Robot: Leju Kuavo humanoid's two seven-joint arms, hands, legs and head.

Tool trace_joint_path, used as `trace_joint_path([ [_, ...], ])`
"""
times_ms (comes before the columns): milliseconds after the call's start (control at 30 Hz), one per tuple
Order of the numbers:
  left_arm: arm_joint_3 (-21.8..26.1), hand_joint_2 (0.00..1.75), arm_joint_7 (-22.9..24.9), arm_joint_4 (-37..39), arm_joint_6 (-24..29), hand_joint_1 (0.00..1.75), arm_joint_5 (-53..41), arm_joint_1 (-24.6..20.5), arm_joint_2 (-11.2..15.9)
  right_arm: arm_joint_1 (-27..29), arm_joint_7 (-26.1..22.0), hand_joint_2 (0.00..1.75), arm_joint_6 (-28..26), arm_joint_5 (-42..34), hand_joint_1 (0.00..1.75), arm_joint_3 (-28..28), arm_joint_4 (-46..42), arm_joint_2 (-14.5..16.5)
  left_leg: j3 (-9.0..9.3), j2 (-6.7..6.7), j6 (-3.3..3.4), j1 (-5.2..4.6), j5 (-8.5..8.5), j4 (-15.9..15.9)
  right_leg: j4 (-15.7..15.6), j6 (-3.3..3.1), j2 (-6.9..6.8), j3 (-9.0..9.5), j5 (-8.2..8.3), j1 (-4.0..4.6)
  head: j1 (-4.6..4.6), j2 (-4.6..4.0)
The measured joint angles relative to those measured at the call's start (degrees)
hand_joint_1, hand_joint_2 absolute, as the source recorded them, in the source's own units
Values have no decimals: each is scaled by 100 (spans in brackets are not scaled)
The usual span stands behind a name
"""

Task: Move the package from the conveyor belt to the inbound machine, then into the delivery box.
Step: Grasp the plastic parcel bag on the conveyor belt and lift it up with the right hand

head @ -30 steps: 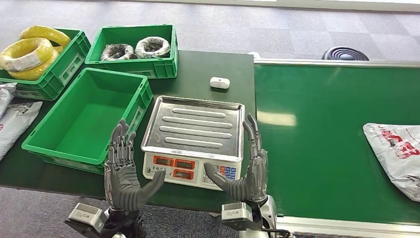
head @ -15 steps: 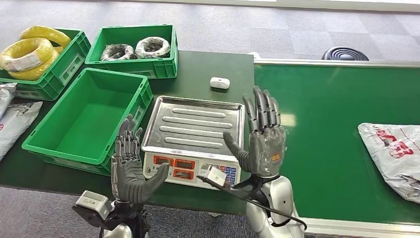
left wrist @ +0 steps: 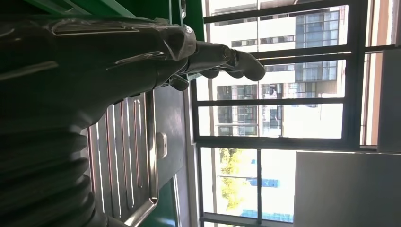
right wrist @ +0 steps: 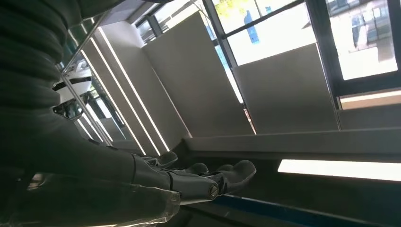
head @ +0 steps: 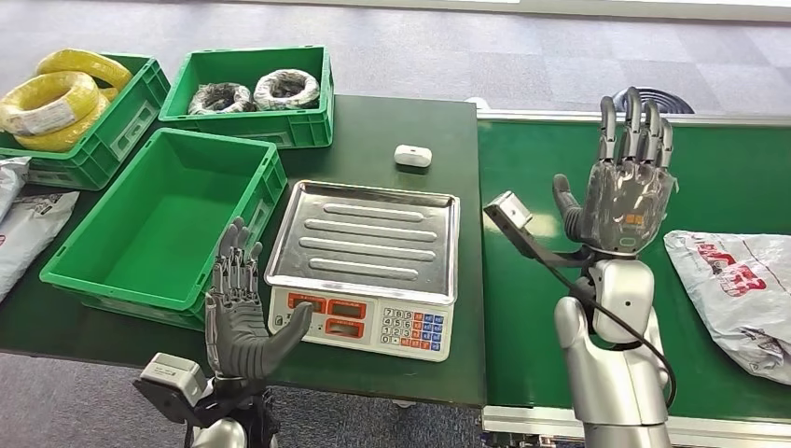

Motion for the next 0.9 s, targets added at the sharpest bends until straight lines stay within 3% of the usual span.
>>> trace_joint_path([
  [133, 125, 175, 0, 1, -68, 0, 0, 56, -9, -747, -20, 175, 140, 1, 0, -255, 1101, -558, 0, -14, 8, -6, 5, 8, -1, 4, -13, 12, 2, -7, 4, 0],
  [233, 177, 175, 0, 1, -77, 0, 0, 83, -11, -1029, -59, 175, 111, -1, 0, -365, 1626, -796, -1, -15, 9, -7, 4, 11, 0, 5, -13, 12, 4, -8, 2, 0],
  [667, 253, 175, 0, 3, -85, 0, 1, 99, -44, -1252, 20, 175, 103, 1, 0, -412, 2367, -1054, -3, -13, 8, -5, 3, 10, -1, 4, -12, 2, 2, -6, -2, 0],
  [800, 301, 175, 0, 22, -118, 0, 48, 185, -22, -1707, 740, 175, 599, -15, 0, -563, 3550, -1682, -14, -67, 15, -13, 7, 18, -5, 11, -64, 15, -2, -13, 6, 0],
  [900, 376, 175, 0, 25, -160, 0, 83, 279, 15, -1905, 877, 175, 745, -48, 0, -784, 4478, -2167, -20, -81, 22, -14, 3, 22, -7, 14, -78, 18, -4, -14, 15, 0],
])
